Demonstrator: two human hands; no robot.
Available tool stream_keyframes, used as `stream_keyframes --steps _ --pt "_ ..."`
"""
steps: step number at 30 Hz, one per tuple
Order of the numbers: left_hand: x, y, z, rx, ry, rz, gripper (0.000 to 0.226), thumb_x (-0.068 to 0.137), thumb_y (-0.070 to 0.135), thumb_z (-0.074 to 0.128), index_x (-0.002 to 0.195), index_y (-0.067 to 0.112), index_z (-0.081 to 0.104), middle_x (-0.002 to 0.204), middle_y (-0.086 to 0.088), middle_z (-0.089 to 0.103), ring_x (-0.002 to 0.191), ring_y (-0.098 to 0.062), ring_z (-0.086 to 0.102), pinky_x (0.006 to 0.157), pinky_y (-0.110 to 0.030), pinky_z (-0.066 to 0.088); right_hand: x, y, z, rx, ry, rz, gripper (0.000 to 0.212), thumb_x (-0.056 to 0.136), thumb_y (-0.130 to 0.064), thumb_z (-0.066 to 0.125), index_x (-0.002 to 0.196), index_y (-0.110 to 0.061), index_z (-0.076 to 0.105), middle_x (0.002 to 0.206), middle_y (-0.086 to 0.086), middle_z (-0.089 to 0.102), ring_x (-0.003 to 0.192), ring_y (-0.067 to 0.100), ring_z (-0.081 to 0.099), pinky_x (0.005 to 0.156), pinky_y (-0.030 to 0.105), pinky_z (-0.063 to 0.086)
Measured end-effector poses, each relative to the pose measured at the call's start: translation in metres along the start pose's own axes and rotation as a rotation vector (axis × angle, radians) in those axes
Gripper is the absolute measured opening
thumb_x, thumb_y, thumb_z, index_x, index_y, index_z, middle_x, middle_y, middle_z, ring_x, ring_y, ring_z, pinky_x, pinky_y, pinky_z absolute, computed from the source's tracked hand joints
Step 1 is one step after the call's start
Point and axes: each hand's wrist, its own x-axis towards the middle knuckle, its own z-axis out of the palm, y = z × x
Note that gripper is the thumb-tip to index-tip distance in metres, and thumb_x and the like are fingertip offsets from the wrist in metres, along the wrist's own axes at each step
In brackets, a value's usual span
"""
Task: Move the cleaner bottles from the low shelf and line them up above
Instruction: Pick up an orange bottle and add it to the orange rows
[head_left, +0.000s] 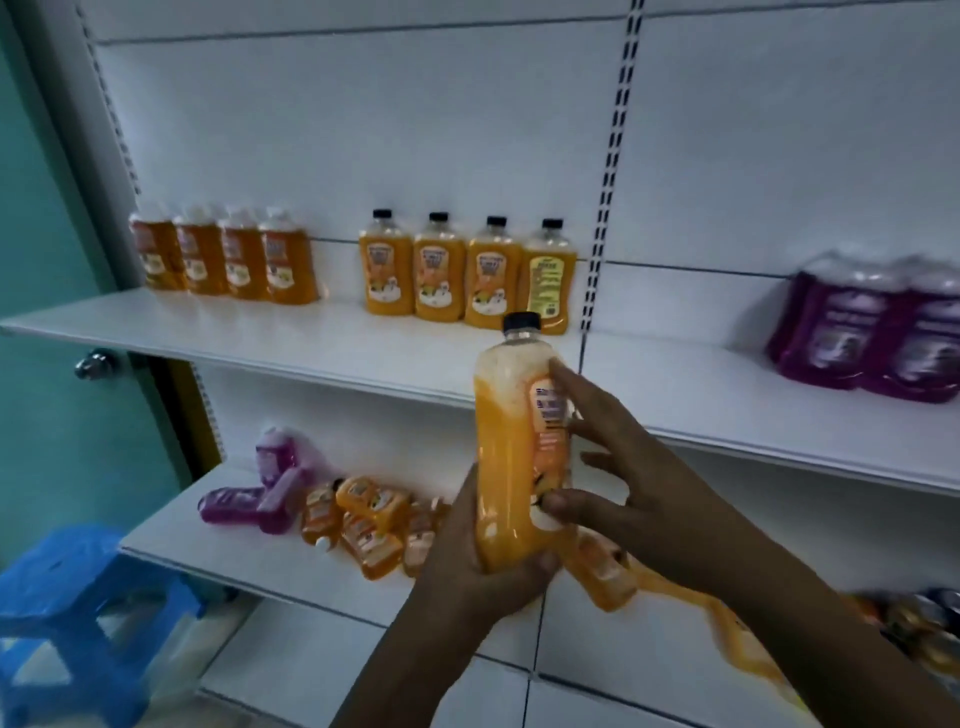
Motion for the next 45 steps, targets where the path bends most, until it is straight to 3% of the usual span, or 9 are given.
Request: stream_keyframes --steps 5,10,16,22,25,32,35,40,45 --pt "0.045 0.014 0.036 0.21 -0.206 0.048 0.079 0.067 0.036 0.079 0.134 0.038 0.037 0.12 0.016 0.063 0.11 -0.008 0.064 0.081 -0.026 0.057 -0.005 0.009 -0.059 -0.027 0.113 -0.041 0.103 0.064 -0.047 0.084 0.138 -0.064 0.015 0.147 -0.036 0.013 0.133 0.002 0.038 0.093 0.023 0.054" --pt "0.115 0.017 0.052 0.432 -0.333 0.122 0.086 0.074 0.033 0.08 0.143 0.034 0.028 0.131 0.017 0.055 0.117 -0.004 0.058 0.094 -0.029 0.054 0.014 0.04 -0.102 -0.273 0.189 -0.078 0.11 0.064 -0.037 0.086 0.142 -0.059 0.012 0.148 -0.031 0.007 0.127 -0.011 0.032 0.088 0.012 0.051" --pt "0.206 0.006 0.048 0.764 -0.232 0.189 0.072 0.08 0.03 0.076 0.14 0.032 0.036 0.127 0.018 0.059 0.116 0.002 0.057 0.1 -0.027 0.049 0.076 0.113 -0.109 -0.449 0.326 -0.074 0.111 0.067 -0.028 0.087 0.146 -0.045 0.012 0.152 -0.011 0.005 0.113 0.012 0.049 0.079 0.004 0.044" --pt "0.252 -0.015 0.038 1.082 -0.005 0.068 0.064 0.09 0.039 0.061 0.146 0.028 0.032 0.144 0.007 0.045 0.133 -0.012 0.04 0.112 -0.031 0.032 0.155 0.177 -0.11 -0.511 0.398 -0.108 0.107 0.072 -0.027 0.082 0.146 -0.041 0.006 0.155 -0.003 0.001 0.117 0.029 0.053 0.083 0.039 0.057" --pt "0.247 -0.022 0.04 1.232 0.045 0.1 0.06 0.094 0.04 0.055 0.146 0.023 0.033 0.147 0.004 0.042 0.135 -0.012 0.036 0.112 -0.026 0.027 0.192 0.205 -0.11 -0.533 0.411 -0.049 0.11 0.072 -0.022 0.082 0.147 -0.039 0.003 0.157 0.0 -0.001 0.113 0.034 0.055 0.082 0.045 0.057" --pt "0.22 -0.012 0.034 0.882 0.242 0.41 0.03 0.094 0.027 0.046 0.123 0.036 0.049 0.114 0.014 0.063 0.109 0.006 0.052 0.098 -0.013 0.04 0.226 0.229 -0.11 -0.765 0.511 0.067 0.107 0.07 -0.042 0.082 0.153 -0.028 0.016 0.159 0.011 0.01 0.123 0.04 0.046 0.085 0.049 0.052" --pt "0.183 -0.006 0.022 0.77 0.274 0.467 0.026 0.094 0.026 0.044 0.117 0.032 0.055 0.111 0.017 0.063 0.11 0.003 0.056 0.095 -0.012 0.042 0.225 0.229 -0.111 -0.843 0.53 0.079 0.093 0.08 -0.064 0.059 0.154 -0.023 0.019 0.16 0.019 0.011 0.125 0.047 0.045 0.088 0.052 0.049" --pt "0.104 -0.02 -0.044 0.688 0.34 0.486 0.026 0.09 0.017 0.047 0.11 0.02 0.063 0.107 0.011 0.065 0.107 -0.006 0.061 0.092 -0.017 0.045 0.185 0.174 -0.082 -0.589 0.619 0.052 0.093 0.078 -0.029 0.078 0.148 -0.029 0.015 0.159 0.025 0.007 0.14 0.045 0.024 0.106 0.059 0.036" --pt "0.015 -0.083 -0.104 0.633 0.36 0.184 0.03 0.089 0.016 0.055 0.114 0.031 0.06 0.114 0.023 0.061 0.108 -0.002 0.06 0.09 -0.023 0.049 0.071 0.081 0.0 -0.262 0.502 -0.076 0.068 0.084 -0.015 0.073 0.143 -0.02 0.04 0.157 0.003 0.018 0.144 0.014 0.023 0.112 0.042 0.035"
